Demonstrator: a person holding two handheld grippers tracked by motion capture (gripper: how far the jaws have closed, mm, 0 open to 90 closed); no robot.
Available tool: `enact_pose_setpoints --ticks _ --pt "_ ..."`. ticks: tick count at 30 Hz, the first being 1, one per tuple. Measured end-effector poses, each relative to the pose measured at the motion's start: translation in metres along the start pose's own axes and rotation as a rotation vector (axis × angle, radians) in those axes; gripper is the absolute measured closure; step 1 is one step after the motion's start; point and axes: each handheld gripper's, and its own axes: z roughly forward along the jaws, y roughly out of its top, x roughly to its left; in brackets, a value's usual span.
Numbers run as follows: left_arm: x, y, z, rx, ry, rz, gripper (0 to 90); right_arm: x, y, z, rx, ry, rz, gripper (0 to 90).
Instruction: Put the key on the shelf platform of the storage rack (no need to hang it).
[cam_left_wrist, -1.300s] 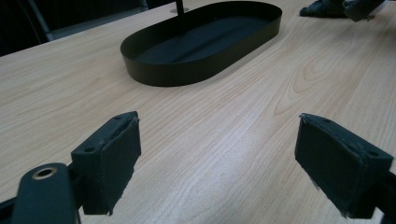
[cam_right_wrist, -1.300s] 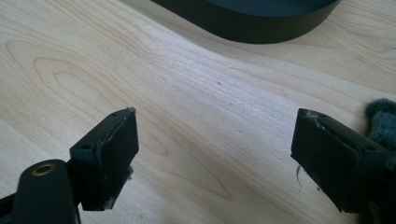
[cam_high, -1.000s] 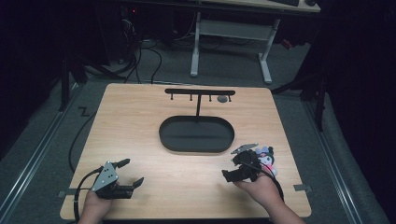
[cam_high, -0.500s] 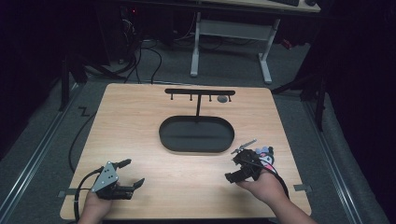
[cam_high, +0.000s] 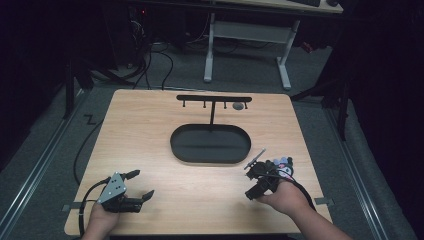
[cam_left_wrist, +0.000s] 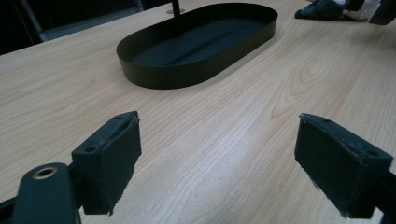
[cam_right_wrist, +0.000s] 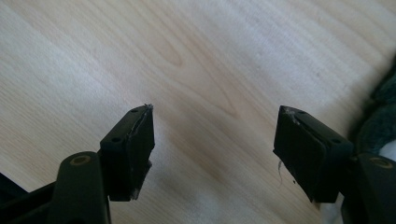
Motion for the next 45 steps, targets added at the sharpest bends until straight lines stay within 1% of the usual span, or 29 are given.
enact_pose_setpoints --ticks 3,6,8,10,12,14,16,18,20,21,24,26,27,34,35,36,38,39,40,43,45 --pt "0.000 0.000 0.001 -0.014 0.000 -0.015 15.2 0.001 -0.003 0.002 0.022 0.005 -0.009 30.4" --pt "-0.001 0.001 0.001 -0.010 0.002 -0.001 15.2 -0.002 -0.006 0.002 0.030 0.007 0.002 30.9" --pt "-0.001 0.000 0.001 -0.014 0.007 0.000 15.2 -0.005 -0.009 0.001 0.026 0.008 0.014 30.9" --pt "0.001 0.000 -0.001 -0.028 0.013 -0.012 15.1 -0.008 -0.013 0.000 0.012 0.012 0.028 30.9" --pt "0.001 0.000 -0.001 -0.022 0.016 -0.010 15.0 -0.011 -0.018 -0.002 -0.003 0.020 0.050 30.8" --pt "0.001 0.000 0.000 -0.019 0.014 -0.009 15.0 -0.015 -0.023 -0.002 -0.018 0.018 0.064 30.7" --pt "0.000 0.000 0.000 -0.011 0.010 -0.006 15.0 -0.019 -0.027 -0.004 -0.020 0.018 0.085 30.6" --pt "0.000 -0.001 0.001 -0.007 0.011 0.001 15.0 -0.022 -0.031 -0.006 -0.023 0.014 0.098 30.7" --pt "0.000 -0.001 0.001 -0.006 0.016 0.002 15.0 -0.025 -0.035 -0.009 -0.028 0.004 0.095 30.8" --pt "0.000 -0.001 0.001 -0.009 0.018 0.003 15.0 -0.026 -0.036 -0.010 -0.028 0.005 0.109 30.8" --pt "-0.001 -0.001 0.000 -0.010 0.013 0.021 15.1 -0.031 -0.040 -0.016 -0.036 -0.007 0.127 30.8" --pt "-0.001 -0.001 0.000 -0.006 0.014 0.019 15.1 -0.033 -0.041 -0.018 -0.044 -0.009 0.134 30.9" --pt "-0.001 -0.001 0.000 -0.003 0.016 0.018 15.1 -0.035 -0.042 -0.020 -0.044 -0.020 0.137 30.9" --pt "-0.001 -0.001 0.000 -0.004 0.016 0.017 15.1 -0.047 -0.046 -0.026 -0.058 -0.032 0.163 29.9" --pt "-0.001 -0.001 0.000 -0.002 0.019 0.018 15.1 -0.048 -0.047 -0.027 -0.062 -0.034 0.173 29.7" --pt "-0.001 -0.001 0.000 0.000 0.020 0.018 15.1 -0.051 -0.047 -0.028 -0.061 -0.032 0.178 29.2" --pt "-0.001 -0.001 0.000 0.002 0.020 0.018 15.1 -0.055 -0.048 -0.030 -0.066 -0.047 0.186 26.1" --pt "-0.001 -0.001 0.000 0.000 0.021 0.018 15.1 -0.058 -0.049 -0.030 -0.070 -0.055 0.196 24.2" --pt "-0.001 -0.001 0.000 0.000 0.021 0.018 15.1 -0.063 -0.050 -0.031 -0.065 -0.061 0.218 23.4" --pt "-0.001 -0.001 -0.001 -0.003 0.020 0.016 15.1 -0.070 -0.053 -0.032 -0.071 -0.058 0.243 24.0" --pt "-0.001 -0.001 0.000 -0.004 0.019 0.014 15.1 -0.075 -0.055 -0.032 -0.064 -0.063 0.257 23.5"
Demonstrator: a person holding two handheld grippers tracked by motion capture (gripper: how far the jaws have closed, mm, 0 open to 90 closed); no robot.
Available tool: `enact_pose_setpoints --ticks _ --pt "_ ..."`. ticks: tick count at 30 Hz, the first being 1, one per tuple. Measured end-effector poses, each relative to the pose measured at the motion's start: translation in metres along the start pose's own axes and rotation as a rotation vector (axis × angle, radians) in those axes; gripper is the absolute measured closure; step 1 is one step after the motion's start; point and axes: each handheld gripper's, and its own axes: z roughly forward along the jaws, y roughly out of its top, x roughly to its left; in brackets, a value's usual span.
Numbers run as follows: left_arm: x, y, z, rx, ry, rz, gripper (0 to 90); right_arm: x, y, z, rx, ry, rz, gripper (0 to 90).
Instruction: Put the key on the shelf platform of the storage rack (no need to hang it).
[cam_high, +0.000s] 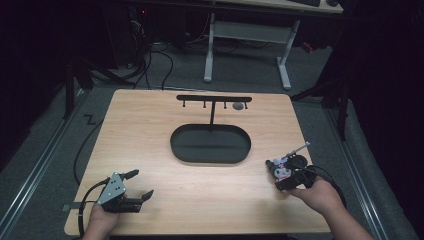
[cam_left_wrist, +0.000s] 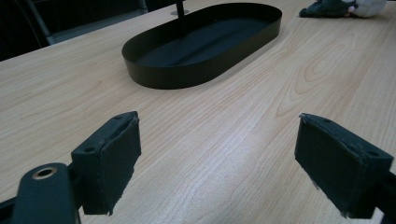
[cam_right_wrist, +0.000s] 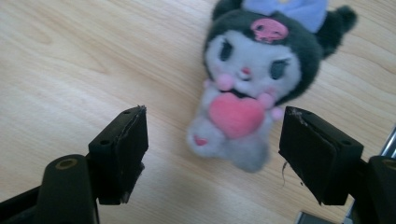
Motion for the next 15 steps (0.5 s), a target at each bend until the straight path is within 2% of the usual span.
enact_pose_setpoints --ticks 3,6,12,15 --pt "-0.001 0.000 0.001 0.007 -0.004 0.005 15.1 -0.006 -0.001 0.003 0.009 -0.013 0.014 22.2" --pt "-0.002 0.001 0.001 0.009 -0.009 0.010 15.1 -0.011 -0.003 0.007 0.033 -0.003 0.042 21.6" --pt "-0.001 0.000 0.002 0.013 -0.012 0.008 15.1 -0.013 -0.005 0.018 0.054 0.002 0.040 21.0" --pt "-0.001 0.000 0.003 0.014 -0.012 0.009 15.1 -0.013 -0.005 0.025 0.065 -0.006 0.054 21.0"
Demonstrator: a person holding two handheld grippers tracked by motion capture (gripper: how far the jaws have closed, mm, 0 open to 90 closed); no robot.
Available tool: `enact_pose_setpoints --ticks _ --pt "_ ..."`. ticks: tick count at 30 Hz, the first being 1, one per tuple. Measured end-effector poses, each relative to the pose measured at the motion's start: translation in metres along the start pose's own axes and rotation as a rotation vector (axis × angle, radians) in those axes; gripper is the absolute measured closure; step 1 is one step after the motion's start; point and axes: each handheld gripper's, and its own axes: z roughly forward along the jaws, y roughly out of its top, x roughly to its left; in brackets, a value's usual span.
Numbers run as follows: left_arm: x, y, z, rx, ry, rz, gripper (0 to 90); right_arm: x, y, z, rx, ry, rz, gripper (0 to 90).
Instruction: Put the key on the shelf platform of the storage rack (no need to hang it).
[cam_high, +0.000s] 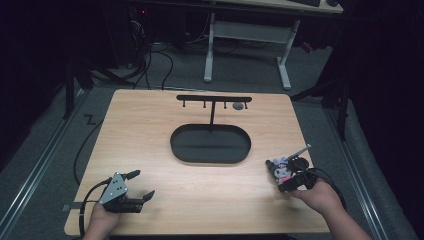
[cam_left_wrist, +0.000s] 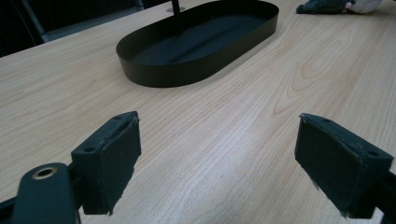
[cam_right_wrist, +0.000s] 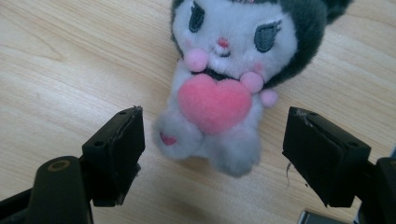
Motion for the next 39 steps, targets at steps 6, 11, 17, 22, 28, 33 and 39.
enact_pose_setpoints --ticks 6,11,17,22,28,33,39 --pt "0.000 0.000 -0.001 -0.002 0.002 0.000 15.1 0.001 0.003 0.012 0.013 0.009 0.005 21.1" --pt "0.000 0.000 -0.001 -0.003 0.001 0.003 15.1 0.001 0.004 0.020 0.025 0.015 0.031 21.2" --pt "0.000 0.000 -0.001 -0.001 0.002 0.003 15.1 0.001 0.008 0.024 0.053 0.014 0.029 28.3" --pt "0.000 0.000 -0.001 -0.001 0.000 0.002 15.1 0.001 0.009 0.020 0.044 0.035 0.043 31.2" --pt "-0.001 0.000 0.000 0.002 -0.003 0.001 15.1 0.001 0.006 0.022 0.043 0.043 0.036 33.0" --pt "-0.001 -0.001 0.001 0.008 -0.006 0.005 15.1 -0.003 0.003 0.027 0.030 0.047 0.052 36.7" --pt "-0.002 -0.001 0.001 0.012 -0.011 0.003 15.1 -0.008 0.004 0.026 0.037 0.067 0.063 43.6"
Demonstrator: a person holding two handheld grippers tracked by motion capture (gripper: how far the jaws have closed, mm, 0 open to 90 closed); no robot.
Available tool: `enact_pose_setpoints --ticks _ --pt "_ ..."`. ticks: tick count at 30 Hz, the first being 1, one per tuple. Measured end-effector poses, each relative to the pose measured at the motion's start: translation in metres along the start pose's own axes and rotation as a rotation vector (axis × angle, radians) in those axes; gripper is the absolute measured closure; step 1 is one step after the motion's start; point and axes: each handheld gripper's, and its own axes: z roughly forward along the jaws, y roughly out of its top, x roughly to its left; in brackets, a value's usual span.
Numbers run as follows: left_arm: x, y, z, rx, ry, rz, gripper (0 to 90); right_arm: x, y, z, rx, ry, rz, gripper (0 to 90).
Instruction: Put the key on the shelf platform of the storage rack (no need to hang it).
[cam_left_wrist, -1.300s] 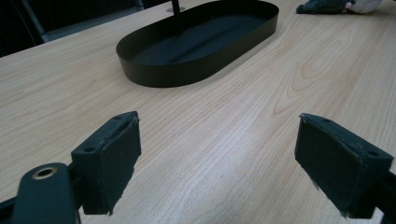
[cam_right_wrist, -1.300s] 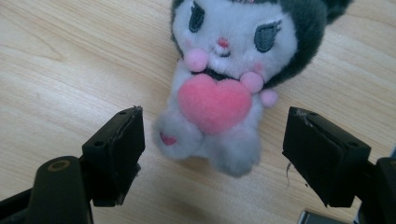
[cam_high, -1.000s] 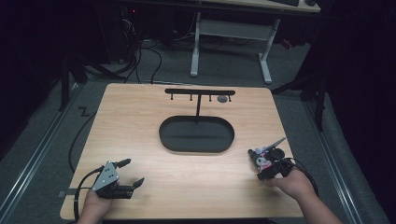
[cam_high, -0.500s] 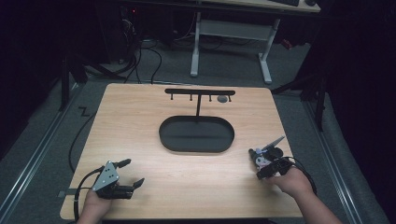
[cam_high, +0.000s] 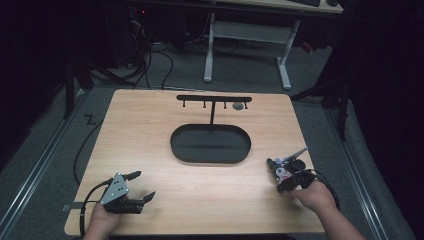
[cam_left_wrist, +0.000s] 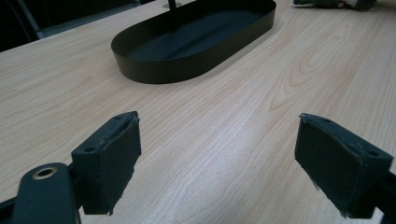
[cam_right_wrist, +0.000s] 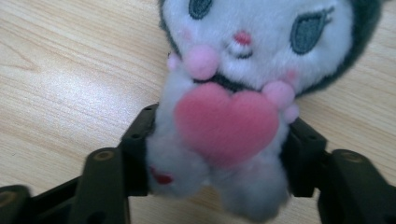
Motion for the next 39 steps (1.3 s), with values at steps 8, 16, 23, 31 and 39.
enact_pose_setpoints --ticks 8,16,23,31,39 --pt "-0.002 0.000 -0.001 0.005 -0.003 0.005 15.1 0.004 -0.001 -0.004 -0.020 -0.025 -0.027 48.2" --pt "0.000 0.001 -0.001 0.005 0.001 0.009 15.1 0.009 0.004 -0.019 -0.047 -0.035 -0.043 49.0" --pt "0.001 0.001 0.001 -0.001 0.007 0.009 15.2 0.017 0.015 -0.029 -0.073 -0.028 -0.063 49.1" --pt "0.001 0.001 0.000 -0.004 0.013 0.002 15.1 0.029 0.028 -0.037 -0.093 -0.027 -0.089 49.1" --pt "0.001 0.001 -0.003 -0.006 0.008 -0.001 15.1 0.044 0.041 -0.046 -0.107 -0.024 -0.130 49.1"
